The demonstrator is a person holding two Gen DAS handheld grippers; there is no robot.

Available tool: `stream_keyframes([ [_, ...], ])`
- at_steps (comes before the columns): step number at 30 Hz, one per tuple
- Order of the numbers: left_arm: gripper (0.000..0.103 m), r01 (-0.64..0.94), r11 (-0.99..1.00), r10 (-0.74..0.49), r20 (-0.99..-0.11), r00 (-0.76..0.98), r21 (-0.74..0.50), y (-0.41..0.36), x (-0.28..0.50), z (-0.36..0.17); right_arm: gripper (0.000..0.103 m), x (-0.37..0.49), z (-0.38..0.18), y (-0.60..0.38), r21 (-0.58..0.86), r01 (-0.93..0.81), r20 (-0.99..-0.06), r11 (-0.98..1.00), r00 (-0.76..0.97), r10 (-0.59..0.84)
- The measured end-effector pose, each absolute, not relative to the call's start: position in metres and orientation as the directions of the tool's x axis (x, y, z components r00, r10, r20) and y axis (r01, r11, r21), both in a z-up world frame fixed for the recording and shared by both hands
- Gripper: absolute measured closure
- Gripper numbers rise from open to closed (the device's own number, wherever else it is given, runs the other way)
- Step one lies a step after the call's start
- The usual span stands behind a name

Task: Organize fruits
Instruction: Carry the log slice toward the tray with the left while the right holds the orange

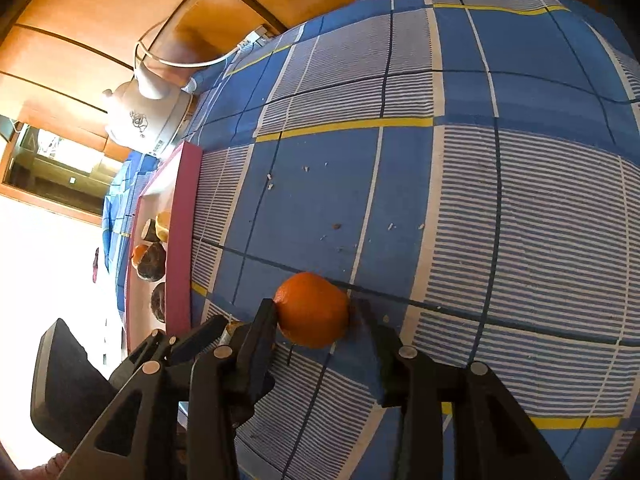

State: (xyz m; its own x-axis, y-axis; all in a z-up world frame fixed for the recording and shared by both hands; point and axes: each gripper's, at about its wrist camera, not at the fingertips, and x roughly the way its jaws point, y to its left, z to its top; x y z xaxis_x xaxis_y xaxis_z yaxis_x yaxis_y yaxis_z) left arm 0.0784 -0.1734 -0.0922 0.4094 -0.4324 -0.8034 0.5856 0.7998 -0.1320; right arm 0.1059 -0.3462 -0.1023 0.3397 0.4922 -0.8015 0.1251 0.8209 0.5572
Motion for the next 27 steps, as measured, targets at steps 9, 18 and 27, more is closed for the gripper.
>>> stream_keyframes([
  [9,0.049,0.572,0.807,-0.423,-0.821,0.384,-0.148,-0.173,0.085,-0.096,0.067,0.106,-0.096,-0.338,0.495,0.067,-0.827,0.866,0.342,0.446],
  [18,0.056,0.563,0.811,-0.425,-0.822,0.378,-0.160,-0.176,0.089,-0.095,0.066,0.108,-0.091,-0.343,0.398,0.026,-0.870,0.917,0.330,0.367],
  [27,0.067,0.576,0.807,-0.413,-0.822,0.392,-0.131,-0.181,0.084,-0.097,0.063,0.112,-0.100,-0.346,0.453,0.079,-0.852,0.888,0.331,0.405],
])
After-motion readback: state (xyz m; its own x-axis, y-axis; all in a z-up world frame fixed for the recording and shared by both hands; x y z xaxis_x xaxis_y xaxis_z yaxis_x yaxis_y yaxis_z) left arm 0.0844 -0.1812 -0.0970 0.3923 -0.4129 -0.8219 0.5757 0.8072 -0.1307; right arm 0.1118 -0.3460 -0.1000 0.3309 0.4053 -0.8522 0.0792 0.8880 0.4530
